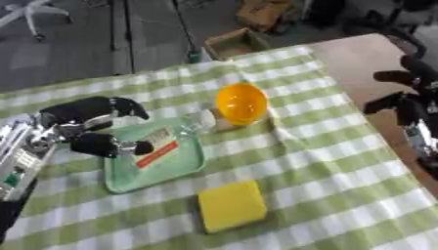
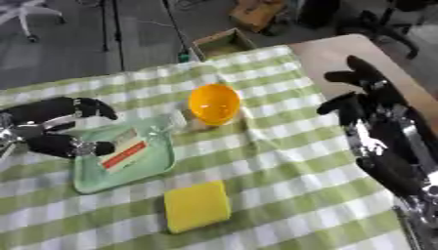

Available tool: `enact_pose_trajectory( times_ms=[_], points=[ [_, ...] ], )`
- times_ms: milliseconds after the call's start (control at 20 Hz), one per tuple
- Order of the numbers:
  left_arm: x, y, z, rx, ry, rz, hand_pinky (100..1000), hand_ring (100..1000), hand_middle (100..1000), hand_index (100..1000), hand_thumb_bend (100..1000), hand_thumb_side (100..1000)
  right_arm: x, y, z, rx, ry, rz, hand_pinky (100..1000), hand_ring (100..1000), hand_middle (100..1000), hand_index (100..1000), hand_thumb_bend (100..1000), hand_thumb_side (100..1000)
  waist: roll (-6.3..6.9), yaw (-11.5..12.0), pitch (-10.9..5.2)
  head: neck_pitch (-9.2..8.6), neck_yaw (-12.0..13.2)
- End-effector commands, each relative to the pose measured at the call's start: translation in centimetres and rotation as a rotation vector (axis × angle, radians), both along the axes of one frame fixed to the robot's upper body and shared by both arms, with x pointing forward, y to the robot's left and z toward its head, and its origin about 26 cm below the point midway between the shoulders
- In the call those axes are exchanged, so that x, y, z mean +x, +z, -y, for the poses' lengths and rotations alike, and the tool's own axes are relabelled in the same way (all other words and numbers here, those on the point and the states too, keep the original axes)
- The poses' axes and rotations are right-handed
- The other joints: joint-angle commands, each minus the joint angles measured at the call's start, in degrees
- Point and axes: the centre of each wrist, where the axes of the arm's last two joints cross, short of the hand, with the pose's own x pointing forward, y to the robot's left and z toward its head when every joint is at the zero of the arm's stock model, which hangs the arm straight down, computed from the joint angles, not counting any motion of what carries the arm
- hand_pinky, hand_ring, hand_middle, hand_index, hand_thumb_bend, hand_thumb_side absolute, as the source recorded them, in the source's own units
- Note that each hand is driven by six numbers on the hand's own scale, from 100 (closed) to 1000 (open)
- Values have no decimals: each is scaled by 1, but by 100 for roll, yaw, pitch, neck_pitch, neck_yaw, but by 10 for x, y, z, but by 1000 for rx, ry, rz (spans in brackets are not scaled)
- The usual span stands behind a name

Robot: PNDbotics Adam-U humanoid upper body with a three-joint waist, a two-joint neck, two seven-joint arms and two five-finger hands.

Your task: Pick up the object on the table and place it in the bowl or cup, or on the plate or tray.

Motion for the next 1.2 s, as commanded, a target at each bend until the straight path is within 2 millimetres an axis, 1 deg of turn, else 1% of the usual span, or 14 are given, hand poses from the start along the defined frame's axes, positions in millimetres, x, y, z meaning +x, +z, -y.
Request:
enact_pose_trajectory(
  times_ms=[50, 200, 250, 300, 350, 500, 550, 600, 750, 850, 900, 950, 1000, 1200],
  points=[
    [-13, 29, -14, -64, 22, 104, 802, 829, 857, 905, 595, 948, -4, 9, 3, -13, -9, 32, 710, 608, 820, 1000, 100, 557, 8, 30, -613, -18, -28],
    [-25, 39, -19, -256, 32, 228, 774, 816, 850, 902, 562, 930, -4, 8, 3, -10, -13, 31, 710, 608, 820, 1000, 100, 557, -14, 66, -621, -21, -47],
    [-30, 44, -20, -340, 32, 272, 671, 778, 825, 889, 427, 893, -4, 8, 4, -8, -15, 30, 710, 608, 820, 1000, 100, 554, -34, 95, -627, -17, -67],
    [-39, 52, -24, -491, 28, 345, 671, 778, 825, 889, 427, 893, -4, 7, 4, -5, -20, 29, 710, 608, 820, 1000, 100, 554, -51, 132, -631, -15, -93],
    [-47, 54, -26, -624, 20, 404, 629, 761, 812, 874, 436, 821, -4, 7, 5, -3, -23, 29, 711, 609, 820, 1000, 100, 550, -65, 163, -633, -10, -111],
    [-89, 56, -30, -1029, -54, 583, 626, 759, 809, 869, 410, 844, -5, 7, 7, 1, -37, 31, 711, 609, 820, 1000, 100, 548, -114, 330, -636, 17, -193],
    [-97, 56, -29, -1088, -63, 603, 636, 767, 812, 869, 404, 1000, -5, 7, 7, 1, -39, 32, 711, 609, 820, 1000, 100, 519, -119, 351, -636, 21, -199],
    [-105, 46, -38, -1166, -42, 660, 641, 770, 813, 869, 400, 867, -5, 7, 8, 3, -46, 33, 711, 609, 820, 1000, 100, 544, -144, 452, -634, 38, -233],
    [-119, 10, -61, -1259, 27, 787, 643, 774, 810, 861, 370, 851, -6, 7, 10, 4, -61, 37, 710, 609, 819, 1000, 100, 540, -174, 613, -625, 66, -294],
    [-125, -11, -68, -1274, 85, 828, 640, 774, 808, 860, 356, 845, -6, 7, 11, 7, -70, 39, 710, 609, 819, 1000, 100, 540, -176, 663, -618, 84, -309],
    [-128, -23, -69, -1291, 132, 833, 623, 766, 800, 854, 277, 859, -6, 8, 11, 9, -73, 41, 710, 610, 819, 1000, 100, 539, -174, 674, -610, 93, -321],
    [-130, -32, -69, -1302, 168, 836, 620, 764, 799, 854, 225, 809, -6, 8, 11, 10, -74, 42, 710, 610, 819, 1000, 100, 526, -170, 677, -609, 101, -327],
    [-132, -42, -67, -1321, 210, 828, 608, 760, 797, 855, 238, 895, -6, 8, 11, 11, -76, 43, 710, 609, 819, 1000, 100, 540, -164, 670, -604, 105, -333],
    [-135, -63, -57, -1370, 310, 790, 593, 755, 795, 855, 220, 913, -5, 9, 11, 8, -79, 49, 710, 608, 819, 1000, 100, 537, -163, 666, -569, 143, -347]
  ],
)
